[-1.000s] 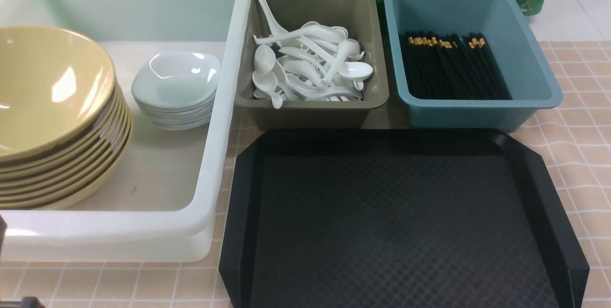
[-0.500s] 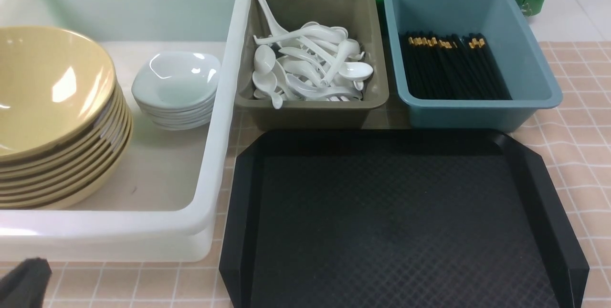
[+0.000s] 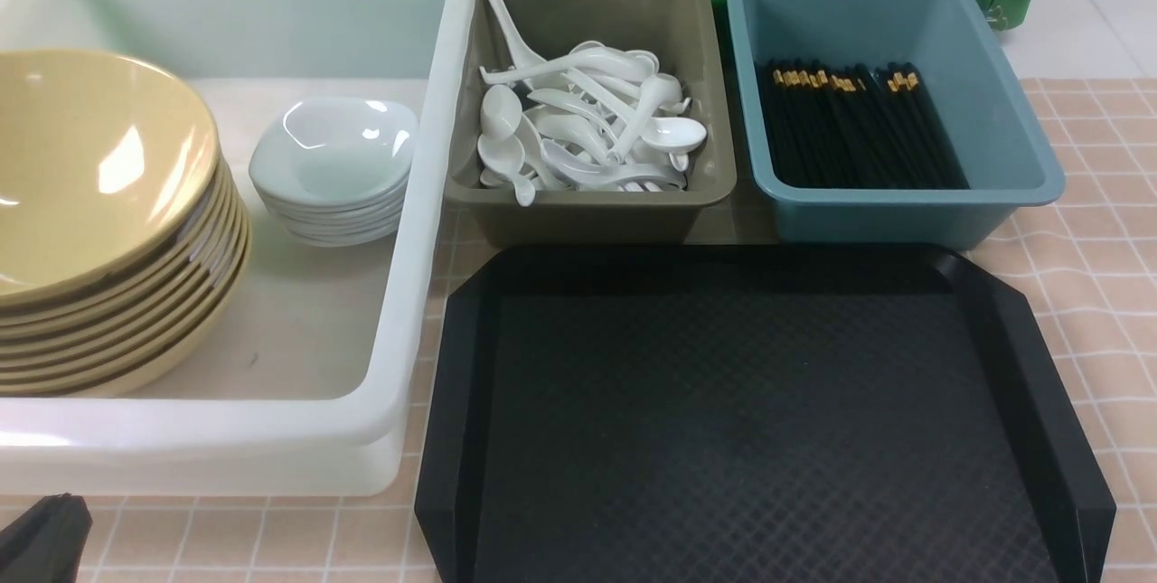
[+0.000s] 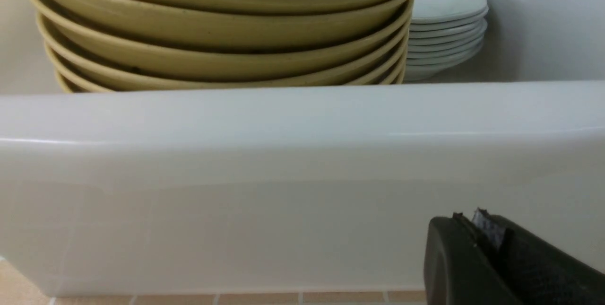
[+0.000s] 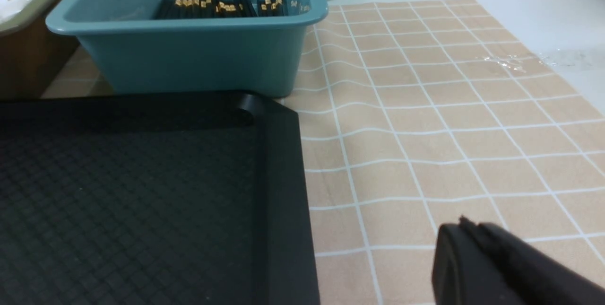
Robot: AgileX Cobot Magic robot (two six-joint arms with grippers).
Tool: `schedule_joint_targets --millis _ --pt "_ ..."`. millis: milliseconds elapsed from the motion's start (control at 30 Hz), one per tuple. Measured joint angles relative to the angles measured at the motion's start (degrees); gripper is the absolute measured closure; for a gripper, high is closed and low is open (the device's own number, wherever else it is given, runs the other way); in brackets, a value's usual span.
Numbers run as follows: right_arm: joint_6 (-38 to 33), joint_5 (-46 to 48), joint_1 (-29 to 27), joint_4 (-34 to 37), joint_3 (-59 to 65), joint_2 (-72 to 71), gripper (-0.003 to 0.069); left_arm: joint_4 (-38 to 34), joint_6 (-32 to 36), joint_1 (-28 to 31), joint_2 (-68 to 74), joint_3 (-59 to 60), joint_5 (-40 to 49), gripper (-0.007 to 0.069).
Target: On brown table put chopsticks spoon bowls plates into blue grey white boxes.
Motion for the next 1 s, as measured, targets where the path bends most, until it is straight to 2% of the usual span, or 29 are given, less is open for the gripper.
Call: schedule_joint_targets --millis 1000 --pt "0.0 0.0 0.0 0.0 0.0 0.0 0.0572 -0.12 0.0 0.0 0.0 0.0 0.0 0.0621"
